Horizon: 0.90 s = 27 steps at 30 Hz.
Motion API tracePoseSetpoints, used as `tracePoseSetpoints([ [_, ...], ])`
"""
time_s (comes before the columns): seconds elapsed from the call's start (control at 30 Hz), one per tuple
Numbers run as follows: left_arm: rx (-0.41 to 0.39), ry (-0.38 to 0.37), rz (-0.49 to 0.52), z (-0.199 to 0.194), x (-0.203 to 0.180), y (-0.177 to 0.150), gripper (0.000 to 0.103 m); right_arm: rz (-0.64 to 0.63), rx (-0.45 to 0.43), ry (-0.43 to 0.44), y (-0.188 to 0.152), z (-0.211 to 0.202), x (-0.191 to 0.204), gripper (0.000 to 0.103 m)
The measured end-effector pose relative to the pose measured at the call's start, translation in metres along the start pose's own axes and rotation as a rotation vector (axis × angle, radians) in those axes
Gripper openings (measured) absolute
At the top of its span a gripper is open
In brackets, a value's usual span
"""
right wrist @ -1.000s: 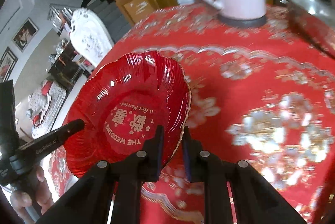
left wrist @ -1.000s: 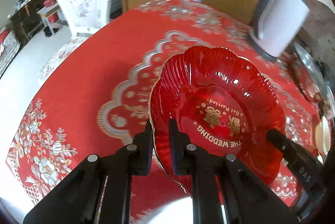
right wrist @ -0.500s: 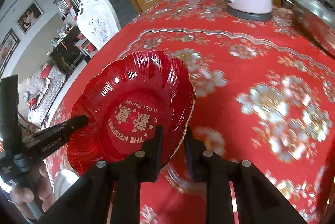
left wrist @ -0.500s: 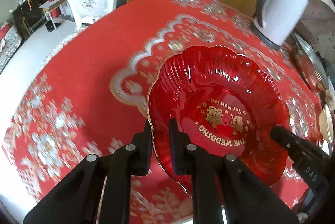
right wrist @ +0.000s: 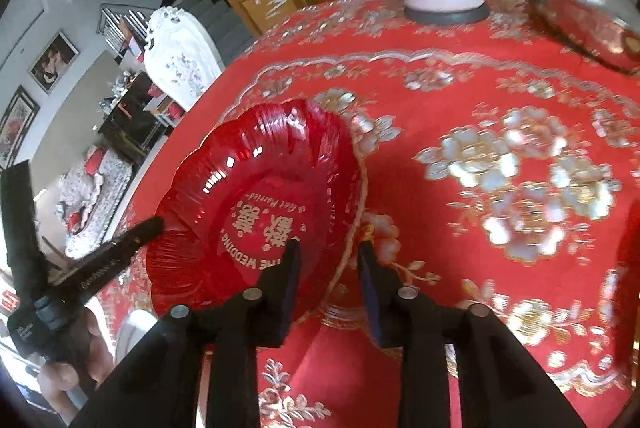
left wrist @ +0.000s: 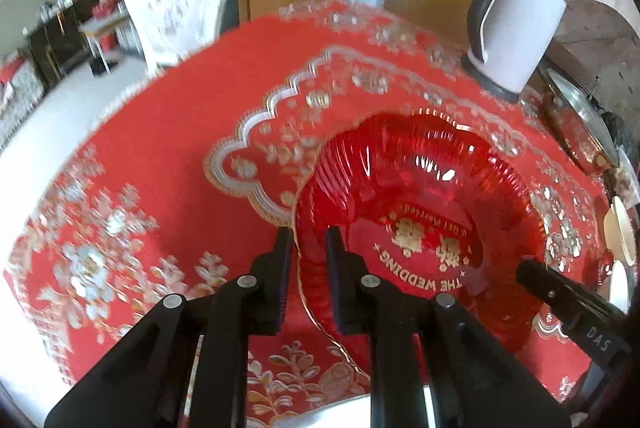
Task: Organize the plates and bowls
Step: 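Lift the red glass plate with both tools and carry it beside the white bowl, then lower the red plate onto the tablecloth and open both tools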
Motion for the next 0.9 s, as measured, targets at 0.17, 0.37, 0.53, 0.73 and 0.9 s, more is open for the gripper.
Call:
tracePoseSetpoints([
  [0.17,-0.121,-0.006,0.026,-0.038,-0.010,-0.003,0.057,-0.002,-0.045,-0.006,-0.010,-0.028,-0.005,0.052],
  [0.37,-0.195,-0.055,0.147,-0.077,-0.047,-0.025,0.076,0.001,-0.084,-0.022,-0.028,-0.063,-0.018,0.053],
  [0.53,-0.186,-0.139,0.211,-0.092,-0.087,-0.049,0.076,0.024,-0.114,-0.061,-0.046,-0.095,-0.038,0.056],
  [0.73,-0.172,-0.218,0.287,-0.105,-0.140,-0.077,0.076,0.068,-0.139,-0.104,-0.065,-0.129,-0.065,0.058],
  [0.9,-0.166,-0.259,0.333,-0.115,-0.173,-0.097,0.076,0.113,-0.165,-0.134,-0.081,-0.154,-0.092,0.060],
])
Point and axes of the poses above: each gripper's, at about its wrist camera, not at the fingertips, and z roughly the way its jaws point, x to its left, y to its top, the point moved 2 cm from there along z, roughly the way its jaws point, and after that the axes turned 6 degrees about -z, right-handed, at the moved point
